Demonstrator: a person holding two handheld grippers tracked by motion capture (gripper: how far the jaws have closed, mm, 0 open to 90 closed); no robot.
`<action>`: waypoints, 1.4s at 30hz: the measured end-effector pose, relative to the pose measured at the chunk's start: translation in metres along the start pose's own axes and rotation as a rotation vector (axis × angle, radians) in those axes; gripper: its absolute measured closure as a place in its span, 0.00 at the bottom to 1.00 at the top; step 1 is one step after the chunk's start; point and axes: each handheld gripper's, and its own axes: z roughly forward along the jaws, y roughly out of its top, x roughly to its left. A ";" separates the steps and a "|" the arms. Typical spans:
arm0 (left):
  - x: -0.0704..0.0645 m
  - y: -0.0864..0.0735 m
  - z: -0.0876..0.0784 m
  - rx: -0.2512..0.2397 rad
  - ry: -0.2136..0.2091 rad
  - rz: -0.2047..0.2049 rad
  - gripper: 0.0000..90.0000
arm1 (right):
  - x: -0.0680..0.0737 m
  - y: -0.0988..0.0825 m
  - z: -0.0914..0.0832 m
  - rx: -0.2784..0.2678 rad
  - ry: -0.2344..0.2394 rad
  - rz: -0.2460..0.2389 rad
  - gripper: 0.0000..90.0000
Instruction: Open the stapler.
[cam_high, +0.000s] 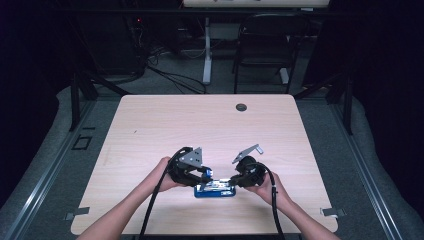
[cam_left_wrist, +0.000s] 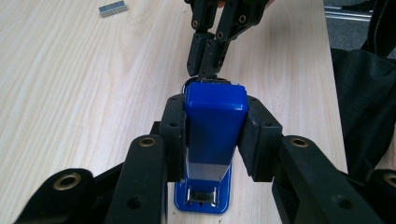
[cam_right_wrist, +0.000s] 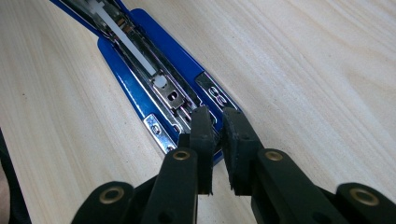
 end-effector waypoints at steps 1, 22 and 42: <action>0.000 0.000 -0.001 0.005 -0.001 -0.001 0.74 | 0.000 0.000 0.000 0.001 0.000 0.000 0.93; 0.000 -0.016 -0.015 0.007 0.009 -0.033 0.73 | 0.001 0.000 0.000 0.001 -0.004 0.000 0.93; 0.000 -0.020 -0.018 0.026 0.007 -0.024 0.73 | 0.001 0.000 0.000 -0.004 -0.003 -0.001 0.93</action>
